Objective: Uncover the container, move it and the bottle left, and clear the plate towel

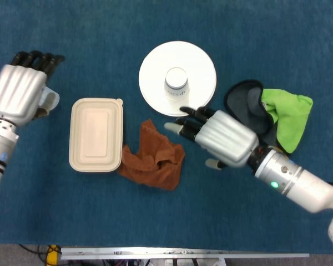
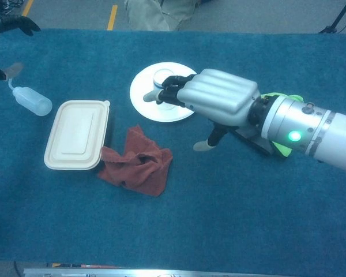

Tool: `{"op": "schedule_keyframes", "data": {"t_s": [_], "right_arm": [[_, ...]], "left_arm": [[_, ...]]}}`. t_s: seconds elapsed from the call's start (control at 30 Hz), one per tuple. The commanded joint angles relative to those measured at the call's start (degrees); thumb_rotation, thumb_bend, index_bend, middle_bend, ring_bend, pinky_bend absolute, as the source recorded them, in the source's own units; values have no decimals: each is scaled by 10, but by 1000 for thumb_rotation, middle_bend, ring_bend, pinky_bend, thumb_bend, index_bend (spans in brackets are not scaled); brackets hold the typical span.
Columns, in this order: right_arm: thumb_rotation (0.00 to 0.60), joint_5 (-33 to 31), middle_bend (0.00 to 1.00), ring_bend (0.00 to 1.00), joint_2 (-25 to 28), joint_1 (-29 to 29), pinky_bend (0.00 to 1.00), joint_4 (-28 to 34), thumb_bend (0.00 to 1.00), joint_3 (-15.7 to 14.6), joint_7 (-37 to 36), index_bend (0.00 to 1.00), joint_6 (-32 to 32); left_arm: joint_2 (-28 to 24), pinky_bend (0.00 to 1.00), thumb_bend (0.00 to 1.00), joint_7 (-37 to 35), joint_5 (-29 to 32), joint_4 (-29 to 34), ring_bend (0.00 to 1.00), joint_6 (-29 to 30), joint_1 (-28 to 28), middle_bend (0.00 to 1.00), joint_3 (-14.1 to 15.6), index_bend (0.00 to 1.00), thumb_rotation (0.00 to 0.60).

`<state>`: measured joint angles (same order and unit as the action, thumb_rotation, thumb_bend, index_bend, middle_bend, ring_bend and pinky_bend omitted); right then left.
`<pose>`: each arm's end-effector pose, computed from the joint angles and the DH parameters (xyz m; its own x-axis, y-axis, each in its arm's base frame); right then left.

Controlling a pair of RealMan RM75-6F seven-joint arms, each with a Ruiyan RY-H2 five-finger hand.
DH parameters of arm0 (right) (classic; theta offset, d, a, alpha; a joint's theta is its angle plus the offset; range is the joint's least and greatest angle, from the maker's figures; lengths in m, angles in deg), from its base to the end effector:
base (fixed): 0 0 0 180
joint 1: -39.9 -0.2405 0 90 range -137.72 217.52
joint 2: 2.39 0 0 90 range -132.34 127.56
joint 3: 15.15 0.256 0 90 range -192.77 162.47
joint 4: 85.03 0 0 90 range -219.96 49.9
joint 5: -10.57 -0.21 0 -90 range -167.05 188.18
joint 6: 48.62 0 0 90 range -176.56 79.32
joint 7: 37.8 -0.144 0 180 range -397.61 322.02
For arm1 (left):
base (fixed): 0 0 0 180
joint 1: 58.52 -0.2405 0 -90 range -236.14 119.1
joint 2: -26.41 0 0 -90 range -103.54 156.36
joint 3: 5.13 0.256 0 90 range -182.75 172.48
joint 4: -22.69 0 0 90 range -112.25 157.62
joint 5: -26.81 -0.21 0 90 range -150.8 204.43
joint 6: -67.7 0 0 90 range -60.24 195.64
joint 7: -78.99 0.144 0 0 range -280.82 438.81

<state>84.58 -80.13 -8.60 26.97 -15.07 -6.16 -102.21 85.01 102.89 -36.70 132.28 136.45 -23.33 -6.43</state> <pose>-0.0697 -0.2475 -0.0016 0.6330 -0.2341 0.7379 -0.5893 -0.7638 0.2632 -0.1964 0.2929 0.1319 0.5824 0.1489 0.7991 0.8065 -0.2290 -0.5451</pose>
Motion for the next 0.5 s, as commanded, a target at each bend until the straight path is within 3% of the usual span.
{"op": "schedule_keyframes", "data": {"t_s": [0.03, 0.5], "right_arm": [[600, -12, 224, 89, -26, -2, 247, -7, 99, -4, 28, 38, 6], [600, -102, 224, 89, -177, -33, 246, -74, 72, 7, 140, 38, 18]], "left_arm": [[-7, 185, 408, -11, -8, -4, 149, 4, -10, 196, -2, 140, 600], [-30, 183, 408, -22, -31, 7, 140, 10, -45, 187, -2, 138, 600]]}}
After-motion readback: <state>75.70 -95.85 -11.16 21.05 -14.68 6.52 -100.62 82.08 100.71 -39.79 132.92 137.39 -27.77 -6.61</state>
